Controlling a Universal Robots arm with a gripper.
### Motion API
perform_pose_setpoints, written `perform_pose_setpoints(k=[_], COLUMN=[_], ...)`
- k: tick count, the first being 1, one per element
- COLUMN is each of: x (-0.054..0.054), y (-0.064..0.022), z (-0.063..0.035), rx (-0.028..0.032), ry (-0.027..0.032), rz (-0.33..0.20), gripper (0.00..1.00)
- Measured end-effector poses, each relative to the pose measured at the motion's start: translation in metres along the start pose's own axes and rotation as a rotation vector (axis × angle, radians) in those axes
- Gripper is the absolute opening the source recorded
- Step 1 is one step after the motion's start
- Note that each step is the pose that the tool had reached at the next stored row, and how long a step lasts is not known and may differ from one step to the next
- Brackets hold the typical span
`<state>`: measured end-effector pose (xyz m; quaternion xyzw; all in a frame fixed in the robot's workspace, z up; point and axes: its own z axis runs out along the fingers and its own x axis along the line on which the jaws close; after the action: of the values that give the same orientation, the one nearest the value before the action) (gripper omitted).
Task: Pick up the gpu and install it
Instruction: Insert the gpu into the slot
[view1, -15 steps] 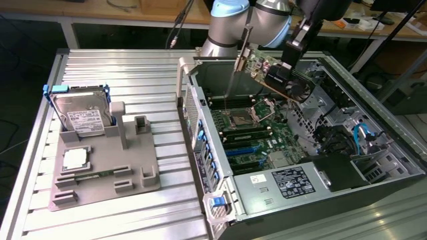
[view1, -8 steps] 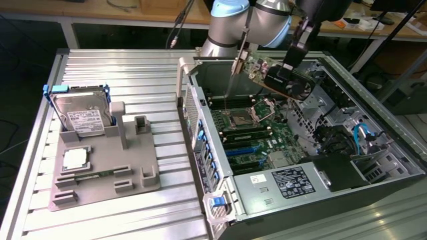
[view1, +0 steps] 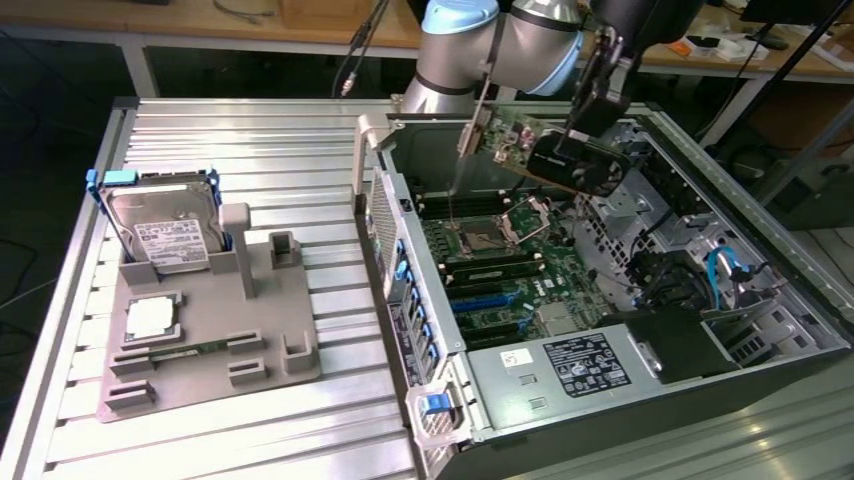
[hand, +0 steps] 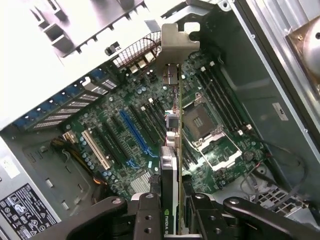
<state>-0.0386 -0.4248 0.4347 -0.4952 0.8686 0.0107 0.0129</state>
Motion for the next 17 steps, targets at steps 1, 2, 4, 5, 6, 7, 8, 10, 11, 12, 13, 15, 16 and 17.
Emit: perform_pose_setpoints(k=[1,2,4,5,6,7,8,10,11,12,13,15,16,17], x=[0.0,0.0,0.0,0.0,0.0,0.0,0.0,0.0,0.0001,0.0,0.0001,0.0001,0.0001,0.0001], y=[0.0,0.0,0.0,0.0,0.0,0.0,0.0,0.0,0.0,0.0,0.0,0.0,0.0,0.0], z=[0.0001,0.0003,0.0004,0.0006,0.0007,0.0008,0.0011,0.0014,0.0016,0.0019,0.0023,0.0031,0.0036,0.0043], rx=[-0.0008,-0.0015,-0.0028,-0.0037,-0.0044,-0.0049,-0.0059,-0.0071,-0.0077,-0.0083,-0.0089,-0.0101,-0.0107,-0.0113], ry=[0.0001,0.0002,0.0005,0.0006,0.0008,0.0009,0.0009,0.0012,0.0013,0.0013,0.0014,0.0017,0.0018,0.0019], rz=[-0.023,-0.043,-0.083,-0.111,-0.133,-0.15,-0.179,-0.215,-0.233,-0.251,-0.269,-0.307,-0.324,-0.344], gripper=[0.27,0.27,0.27,0.27,0.27,0.27,0.27,0.27,0.27,0.27,0.27,0.27,0.27,0.27])
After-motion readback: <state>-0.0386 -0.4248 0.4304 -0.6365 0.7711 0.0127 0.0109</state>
